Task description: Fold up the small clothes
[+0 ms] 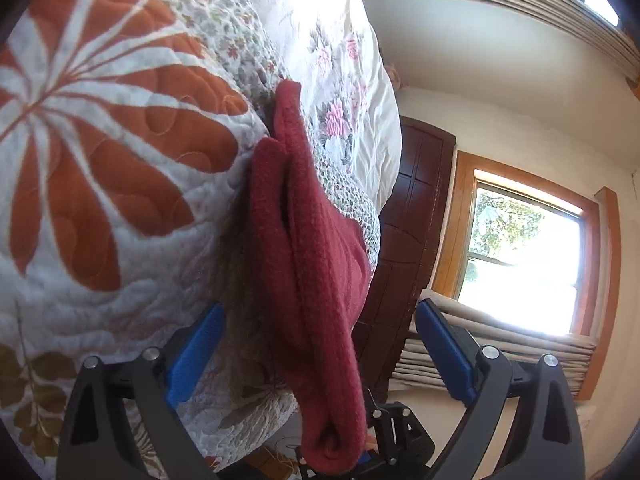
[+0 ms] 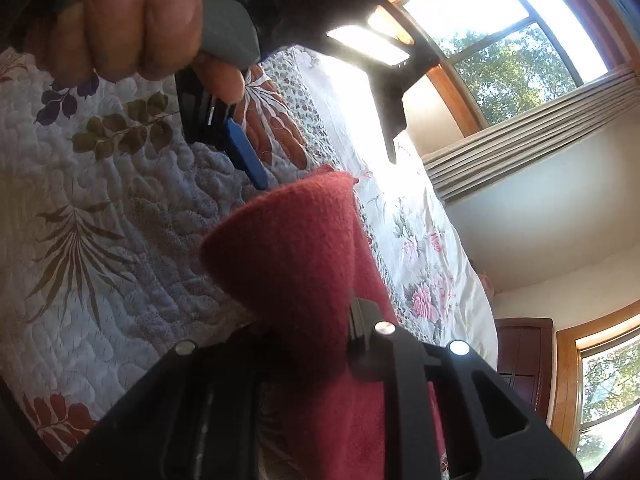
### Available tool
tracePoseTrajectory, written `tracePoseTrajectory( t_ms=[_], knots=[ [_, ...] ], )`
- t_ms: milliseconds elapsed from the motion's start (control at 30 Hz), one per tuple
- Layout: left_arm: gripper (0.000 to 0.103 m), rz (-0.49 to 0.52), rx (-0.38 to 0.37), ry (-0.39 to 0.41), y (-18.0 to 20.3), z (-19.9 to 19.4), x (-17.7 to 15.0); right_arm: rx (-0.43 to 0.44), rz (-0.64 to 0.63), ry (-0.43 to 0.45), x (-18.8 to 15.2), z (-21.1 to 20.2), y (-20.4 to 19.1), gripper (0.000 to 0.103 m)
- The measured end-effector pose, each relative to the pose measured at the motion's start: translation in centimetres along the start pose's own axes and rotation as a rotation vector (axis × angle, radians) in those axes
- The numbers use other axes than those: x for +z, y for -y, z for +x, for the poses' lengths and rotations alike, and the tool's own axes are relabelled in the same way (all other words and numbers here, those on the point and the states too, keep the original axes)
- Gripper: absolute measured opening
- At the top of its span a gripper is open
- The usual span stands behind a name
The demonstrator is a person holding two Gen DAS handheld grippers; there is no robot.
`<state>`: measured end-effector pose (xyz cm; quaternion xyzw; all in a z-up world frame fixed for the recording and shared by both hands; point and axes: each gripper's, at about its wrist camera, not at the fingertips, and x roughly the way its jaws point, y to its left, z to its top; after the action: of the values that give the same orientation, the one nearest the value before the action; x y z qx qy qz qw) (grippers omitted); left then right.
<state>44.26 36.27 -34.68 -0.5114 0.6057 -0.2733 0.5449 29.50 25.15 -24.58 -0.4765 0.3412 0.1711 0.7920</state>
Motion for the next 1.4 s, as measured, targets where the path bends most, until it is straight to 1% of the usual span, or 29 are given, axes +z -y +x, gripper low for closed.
tracePoseTrajectory(
  t_ms=[133, 233, 300, 367, 400, 433, 500, 700, 967, 1067, 1200, 1400],
  knots=[
    [0.096, 0.02, 0.049, -0.075, 1.3, 3.1, 2.4, 0.006, 0.022, 0.003, 0.3, 0.2, 0.9, 0.017],
    [0.096, 0.024, 0.092, -0.113, 1.9, 4.7, 4.0, 0.014, 0.035, 0.004, 0.2, 0.4, 1.7, 0.017],
    [0.09, 0.032, 0.123, -0.125, 2.2, 5.3, 4.5, 0.015, 0.05, 0.006, -0.6, -0.2, 1.8, 0.017],
    [0.025, 0.033, 0.165, -0.134, 2.3, 5.8, 4.6, 0.022, 0.069, 0.004, -0.8, 0.2, 3.0, 0.017],
    [0.023, 0.028, 0.176, -0.133, 2.3, 5.7, 4.6, 0.023, 0.078, 0.005, -0.8, 0.2, 3.3, 0.017],
    [0.019, 0.041, 0.188, -0.133, 2.6, 5.7, 4.6, 0.024, 0.089, 0.006, -1.6, -0.4, 3.2, 0.017],
    [0.017, 0.061, 0.208, -0.123, 3.4, 5.7, 4.6, 0.027, 0.111, 0.011, -1.6, -0.5, 3.7, 0.017],
    [0.015, 0.131, 0.224, -0.097, 7.6, 5.3, 3.9, 0.029, 0.189, 0.032, -1.6, -1.6, 4.5, 0.017],
    [0.015, 0.251, 0.284, -0.107, 15.3, 6.8, 2.9, 0.013, 0.393, 0.062, -2.5, -3.6, 8.7, 0.017],
    [0.015, 0.291, 0.327, -0.118, 18.1, 8.0, 2.4, 0.019, 0.484, 0.074, -3.5, -4.4, 10.4, 0.017],
    [0.015, 0.333, 0.385, -0.127, 21.6, 9.8, 1.6, 0.016, 0.592, 0.087, -5.8, -5.0, 12.7, 0.017],
    [0.015, 0.383, 0.486, -0.134, 26.3, 13.7, 0.3, 0.018, 0.709, 0.101, -8.5, -6.0, 15.2, 0.017]
  ],
)
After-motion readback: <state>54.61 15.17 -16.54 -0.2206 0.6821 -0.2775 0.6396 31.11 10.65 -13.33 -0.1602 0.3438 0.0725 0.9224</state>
